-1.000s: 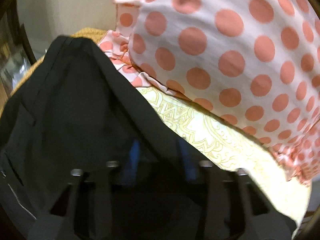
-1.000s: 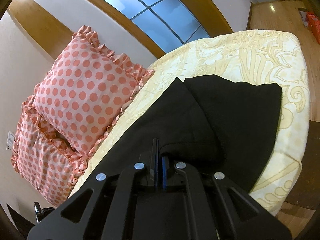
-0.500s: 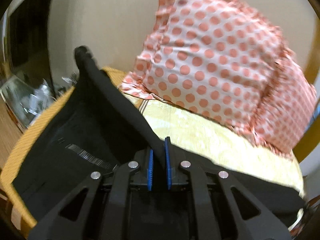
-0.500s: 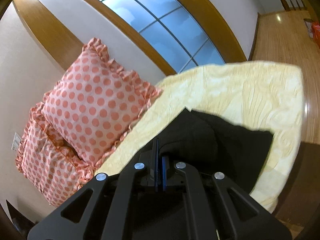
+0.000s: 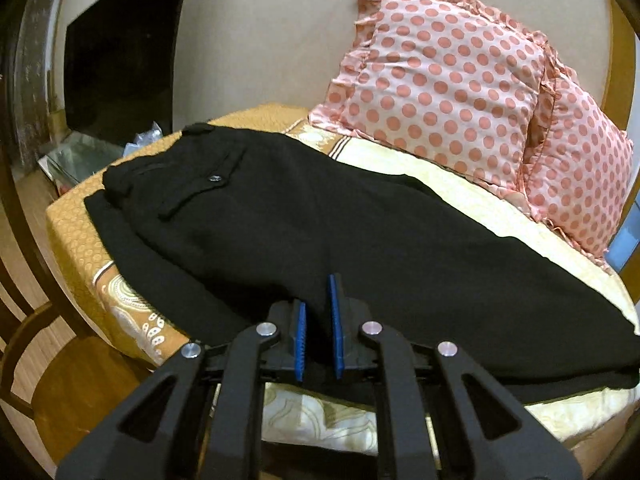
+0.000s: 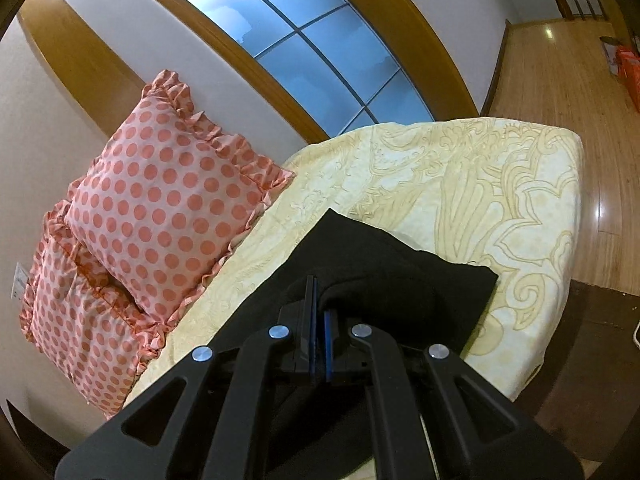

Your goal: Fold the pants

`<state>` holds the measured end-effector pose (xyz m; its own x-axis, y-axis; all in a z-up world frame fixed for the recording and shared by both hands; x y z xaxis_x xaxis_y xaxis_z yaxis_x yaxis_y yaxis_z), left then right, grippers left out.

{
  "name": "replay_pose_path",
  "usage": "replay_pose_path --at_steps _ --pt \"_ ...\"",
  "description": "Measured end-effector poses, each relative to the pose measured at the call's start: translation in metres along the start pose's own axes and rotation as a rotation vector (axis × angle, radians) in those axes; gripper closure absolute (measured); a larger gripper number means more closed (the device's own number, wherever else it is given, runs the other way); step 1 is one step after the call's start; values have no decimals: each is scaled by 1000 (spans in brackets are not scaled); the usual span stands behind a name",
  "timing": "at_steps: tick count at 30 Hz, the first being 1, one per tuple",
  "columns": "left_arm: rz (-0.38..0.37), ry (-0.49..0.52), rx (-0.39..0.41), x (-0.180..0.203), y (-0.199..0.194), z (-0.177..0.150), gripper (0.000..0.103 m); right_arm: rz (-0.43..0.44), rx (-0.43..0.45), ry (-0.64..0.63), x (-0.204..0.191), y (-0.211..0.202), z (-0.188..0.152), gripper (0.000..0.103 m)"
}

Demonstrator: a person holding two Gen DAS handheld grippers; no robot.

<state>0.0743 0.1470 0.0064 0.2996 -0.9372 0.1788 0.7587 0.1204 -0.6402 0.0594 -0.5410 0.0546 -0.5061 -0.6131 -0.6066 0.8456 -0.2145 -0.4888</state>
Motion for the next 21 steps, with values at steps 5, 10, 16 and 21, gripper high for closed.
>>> replay_pose_path --at_steps 5,10,16,21 --pt "9 -2 -10 -5 2 -12 94 -21 -20 36 16 -1 -6 100" --pt "4 9 28 -6 -10 -10 94 -33 -26 35 21 -4 -10 100" --pt "9 28 39 -8 -13 -10 94 -38 20 -12 11 -23 -4 100" --pt "5 25 5 -11 -5 -21 94 -69 -66 86 39 -5 -15 100"
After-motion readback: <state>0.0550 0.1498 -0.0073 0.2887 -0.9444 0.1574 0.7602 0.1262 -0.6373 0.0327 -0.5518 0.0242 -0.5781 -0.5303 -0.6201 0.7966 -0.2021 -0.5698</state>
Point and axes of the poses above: each gripper's, at about its wrist camera, not at the fingertips, and y roughly the way its jaws point, x to its right, z to its top, the point moved 6 cm from there along y, roughly the way its jaws point, and after that the axes turned 3 degrees about -x, right-handed, at the moved point
